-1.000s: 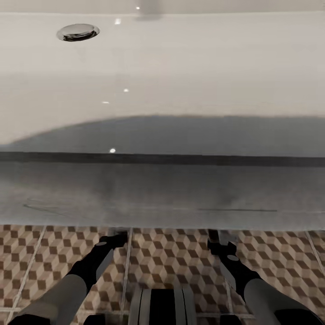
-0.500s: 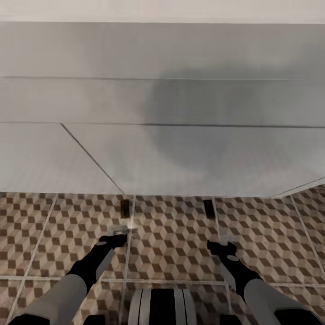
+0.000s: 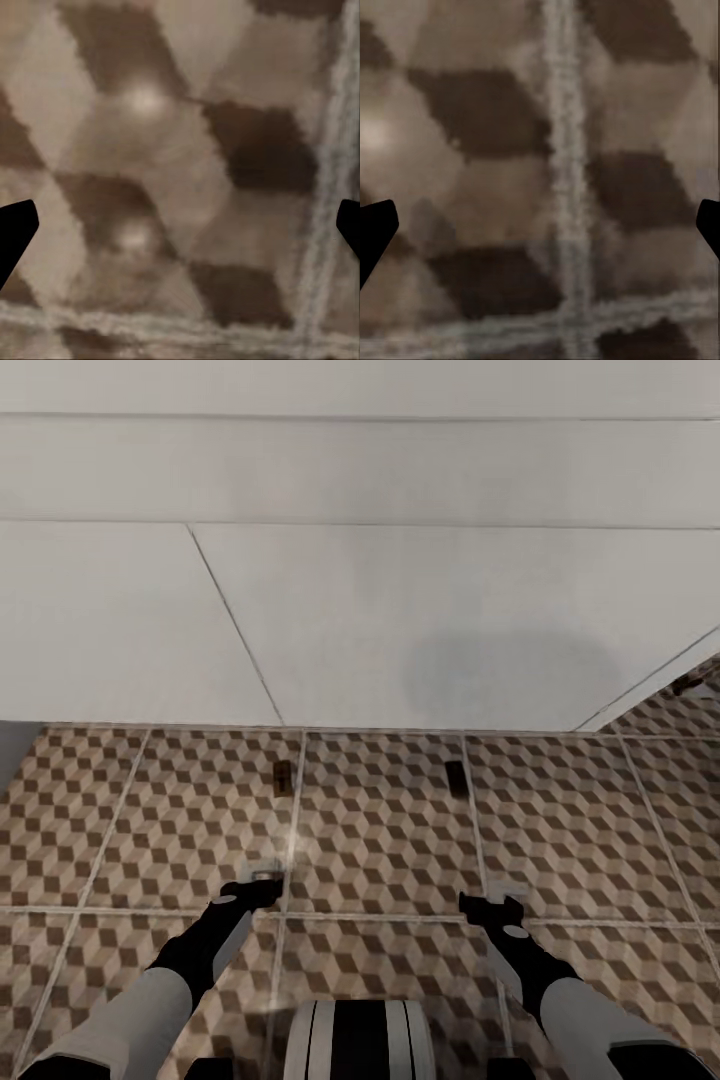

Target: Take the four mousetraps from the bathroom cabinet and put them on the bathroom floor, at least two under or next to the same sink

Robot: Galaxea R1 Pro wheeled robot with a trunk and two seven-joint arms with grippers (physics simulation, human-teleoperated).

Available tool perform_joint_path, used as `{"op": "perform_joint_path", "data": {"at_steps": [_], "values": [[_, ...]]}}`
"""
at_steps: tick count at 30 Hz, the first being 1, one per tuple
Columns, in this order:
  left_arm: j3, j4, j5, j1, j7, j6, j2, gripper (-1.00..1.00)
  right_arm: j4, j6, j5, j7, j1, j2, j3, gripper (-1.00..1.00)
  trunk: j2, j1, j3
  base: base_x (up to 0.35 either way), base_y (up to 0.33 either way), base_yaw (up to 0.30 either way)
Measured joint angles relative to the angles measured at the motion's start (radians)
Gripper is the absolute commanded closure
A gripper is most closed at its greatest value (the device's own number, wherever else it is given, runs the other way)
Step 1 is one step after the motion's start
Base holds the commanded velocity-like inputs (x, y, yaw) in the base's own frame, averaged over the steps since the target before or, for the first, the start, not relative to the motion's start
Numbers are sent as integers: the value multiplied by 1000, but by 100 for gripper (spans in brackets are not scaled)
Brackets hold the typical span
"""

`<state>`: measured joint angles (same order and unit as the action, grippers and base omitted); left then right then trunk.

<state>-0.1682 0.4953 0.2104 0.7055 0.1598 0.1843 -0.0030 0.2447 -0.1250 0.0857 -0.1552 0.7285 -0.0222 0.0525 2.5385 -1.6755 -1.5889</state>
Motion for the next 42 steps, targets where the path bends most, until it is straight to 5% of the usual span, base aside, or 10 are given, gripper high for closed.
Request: {"op": "perform_joint_path", "data": {"at_steps": [16, 42], "values": [[0, -1, 0, 0, 0, 0, -1, -100, 0, 0, -2, 0, 0, 4, 4, -100, 0, 0, 0, -317, 0, 0], [0, -2, 1, 0, 6, -1, -3, -100, 0, 1, -1, 0, 0, 1, 2, -100, 0, 1, 0, -28, 0, 0]]}}
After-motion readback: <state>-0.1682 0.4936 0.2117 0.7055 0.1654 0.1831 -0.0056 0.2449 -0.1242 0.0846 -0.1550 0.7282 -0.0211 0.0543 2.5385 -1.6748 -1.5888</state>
